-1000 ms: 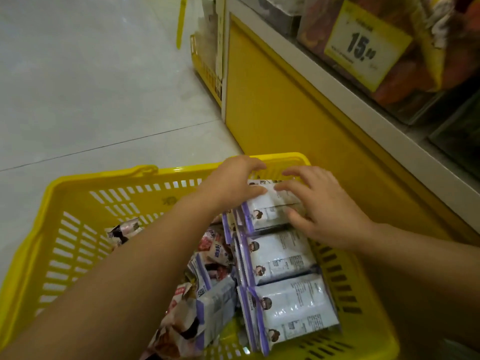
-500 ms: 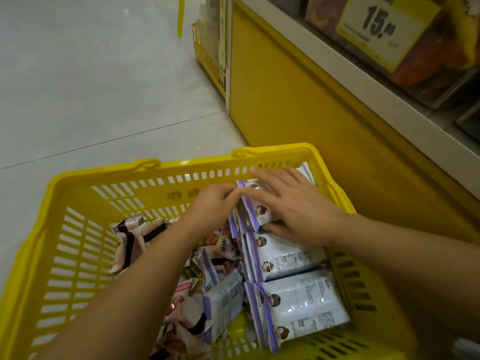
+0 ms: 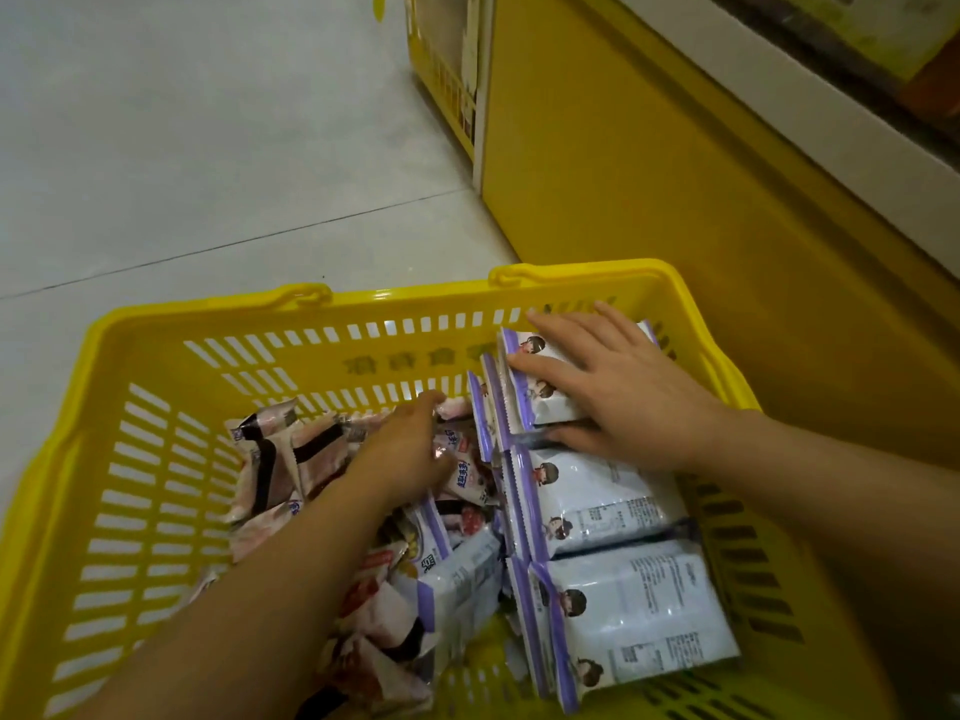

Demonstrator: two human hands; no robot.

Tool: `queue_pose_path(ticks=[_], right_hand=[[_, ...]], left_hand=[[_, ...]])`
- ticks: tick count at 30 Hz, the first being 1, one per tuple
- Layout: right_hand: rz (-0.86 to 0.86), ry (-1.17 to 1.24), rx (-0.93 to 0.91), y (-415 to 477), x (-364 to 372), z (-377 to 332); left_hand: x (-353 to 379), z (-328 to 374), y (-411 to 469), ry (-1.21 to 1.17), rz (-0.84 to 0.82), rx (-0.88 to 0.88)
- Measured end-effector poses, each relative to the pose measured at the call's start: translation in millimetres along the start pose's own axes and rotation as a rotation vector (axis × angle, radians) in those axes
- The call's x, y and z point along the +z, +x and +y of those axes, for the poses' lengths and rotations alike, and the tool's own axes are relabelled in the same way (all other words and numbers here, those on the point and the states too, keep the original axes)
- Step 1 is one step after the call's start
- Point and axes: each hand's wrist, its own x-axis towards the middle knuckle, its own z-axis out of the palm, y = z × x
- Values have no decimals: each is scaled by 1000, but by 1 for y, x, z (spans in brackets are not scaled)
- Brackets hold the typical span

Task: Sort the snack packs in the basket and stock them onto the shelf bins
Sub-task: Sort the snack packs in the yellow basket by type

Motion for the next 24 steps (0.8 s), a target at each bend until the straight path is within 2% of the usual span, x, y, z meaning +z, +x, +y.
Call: queue_pose_path(ticks=[4,6,9,12,15,24], right_hand=[[276,30,-26,-3,-6,-12],[328,84,-87,2,-7,-18],[225,107,-143,11,-7,-24],[85,27,-160,17,-3,-21],[98,11,-164,19,0,-17],[186,17,-180,19,5,-17]], left_hand=[[5,0,6,129,-49,30],[8,2,9,150,-97,28],[10,7,12,106,-149,-21],[10,8,12,146,-174,-54],[13,6,12,217,-144,-35],[12,6,18,72,-225,1]])
